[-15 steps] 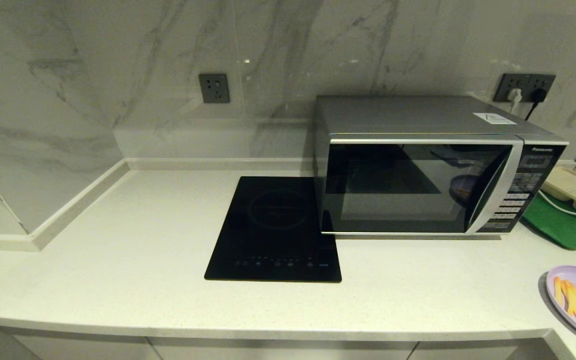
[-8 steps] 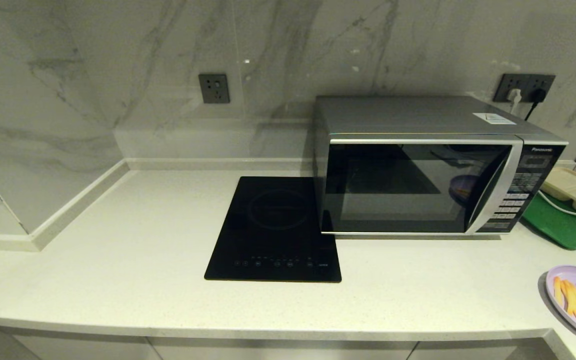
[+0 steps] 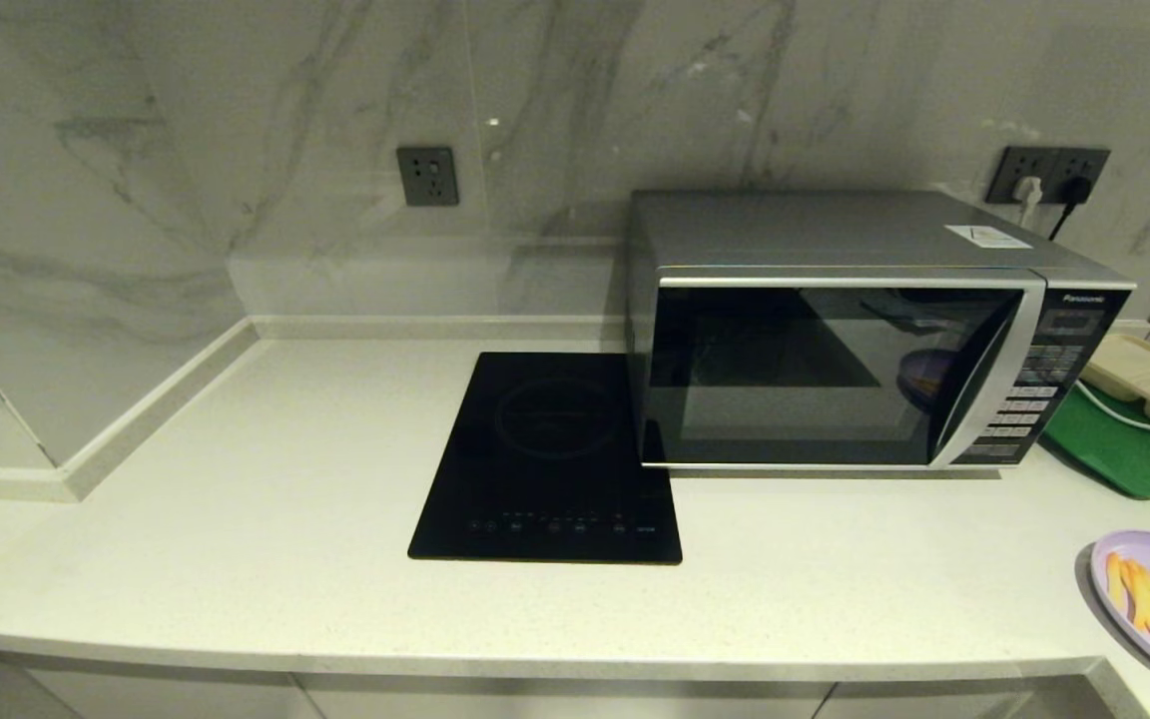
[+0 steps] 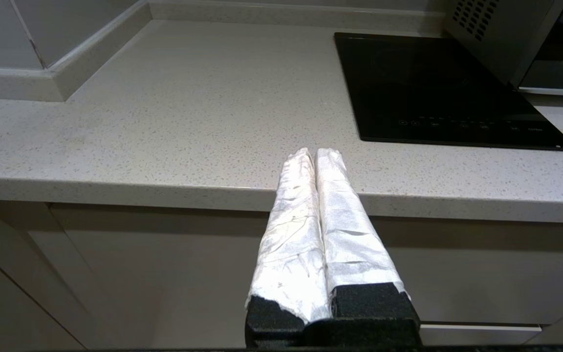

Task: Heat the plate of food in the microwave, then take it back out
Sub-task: Open the microwave oven

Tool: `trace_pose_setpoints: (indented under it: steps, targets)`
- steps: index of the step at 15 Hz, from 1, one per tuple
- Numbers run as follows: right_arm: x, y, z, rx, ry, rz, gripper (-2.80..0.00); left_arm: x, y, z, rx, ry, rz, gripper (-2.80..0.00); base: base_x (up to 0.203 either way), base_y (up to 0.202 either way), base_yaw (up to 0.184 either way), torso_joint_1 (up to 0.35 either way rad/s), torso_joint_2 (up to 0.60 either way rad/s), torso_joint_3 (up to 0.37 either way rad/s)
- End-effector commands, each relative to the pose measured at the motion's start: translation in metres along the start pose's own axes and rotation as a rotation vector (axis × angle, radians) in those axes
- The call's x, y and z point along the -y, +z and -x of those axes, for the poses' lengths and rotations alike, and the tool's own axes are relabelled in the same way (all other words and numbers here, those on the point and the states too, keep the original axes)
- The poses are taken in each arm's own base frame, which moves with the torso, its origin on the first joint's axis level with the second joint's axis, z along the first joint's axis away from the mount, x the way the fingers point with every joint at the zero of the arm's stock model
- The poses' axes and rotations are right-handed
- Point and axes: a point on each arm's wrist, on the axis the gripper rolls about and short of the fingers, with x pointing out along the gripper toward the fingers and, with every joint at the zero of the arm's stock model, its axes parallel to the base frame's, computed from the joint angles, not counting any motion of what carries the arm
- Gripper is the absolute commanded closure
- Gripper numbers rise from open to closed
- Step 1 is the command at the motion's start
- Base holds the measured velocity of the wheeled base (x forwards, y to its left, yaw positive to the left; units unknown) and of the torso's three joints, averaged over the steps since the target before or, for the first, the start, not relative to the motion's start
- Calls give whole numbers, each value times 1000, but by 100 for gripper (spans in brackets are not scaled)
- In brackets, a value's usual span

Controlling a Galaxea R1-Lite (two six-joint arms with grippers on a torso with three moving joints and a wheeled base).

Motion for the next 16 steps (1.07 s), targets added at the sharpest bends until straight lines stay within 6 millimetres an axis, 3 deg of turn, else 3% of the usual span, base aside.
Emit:
trace_pose_setpoints:
  steps: [1, 2, 7, 10, 16]
  targets:
    - [-31, 8, -44, -88, -22, 88, 0, 0, 0, 0, -1, 1, 1, 0, 0, 0, 0, 0, 0, 0]
    - [-40, 8, -45, -86, -14, 111, -280, 0, 0, 0, 0, 1, 1, 0, 0, 0, 0, 0, 0, 0]
    - [-89, -5, -85, -176, -33, 124, -280, 0, 0, 0, 0, 1, 1, 0, 0, 0, 0, 0, 0, 0]
    - [-124, -14, -112, -165, -131, 96, -280, 0, 0, 0, 0, 1, 2, 0, 0, 0, 0, 0, 0, 0]
    - [-187, -10, -140, -105, -204, -30, -280, 0, 0, 0, 0, 1, 1, 0, 0, 0, 0, 0, 0, 0]
